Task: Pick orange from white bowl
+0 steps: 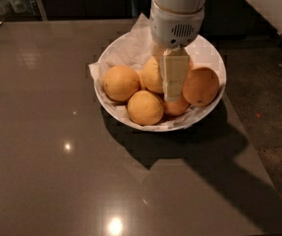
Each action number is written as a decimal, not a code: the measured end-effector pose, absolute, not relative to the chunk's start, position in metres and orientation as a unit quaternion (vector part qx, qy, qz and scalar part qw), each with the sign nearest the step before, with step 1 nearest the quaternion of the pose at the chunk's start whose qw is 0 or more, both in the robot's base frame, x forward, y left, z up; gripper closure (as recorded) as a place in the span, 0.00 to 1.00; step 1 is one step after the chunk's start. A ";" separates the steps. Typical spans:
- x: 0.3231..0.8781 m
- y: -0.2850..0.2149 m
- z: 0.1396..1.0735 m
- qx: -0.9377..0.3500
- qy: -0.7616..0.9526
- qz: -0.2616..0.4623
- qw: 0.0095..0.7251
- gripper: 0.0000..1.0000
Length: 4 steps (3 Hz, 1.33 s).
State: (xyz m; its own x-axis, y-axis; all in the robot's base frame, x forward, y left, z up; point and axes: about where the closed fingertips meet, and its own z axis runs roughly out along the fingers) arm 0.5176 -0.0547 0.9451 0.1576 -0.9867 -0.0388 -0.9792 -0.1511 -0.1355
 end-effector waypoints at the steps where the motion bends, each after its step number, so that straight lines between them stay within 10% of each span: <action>1: 0.527 -0.052 0.935 -0.757 0.650 -0.032 0.054 0.21; 2: 0.534 -0.052 0.926 -0.755 0.653 -0.033 0.045 0.20; 4: 0.531 -0.054 0.920 -0.758 0.650 -0.035 0.045 0.62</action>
Offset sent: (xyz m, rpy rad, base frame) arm 0.0003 -0.0164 -0.0310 -0.1247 0.1292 -0.0298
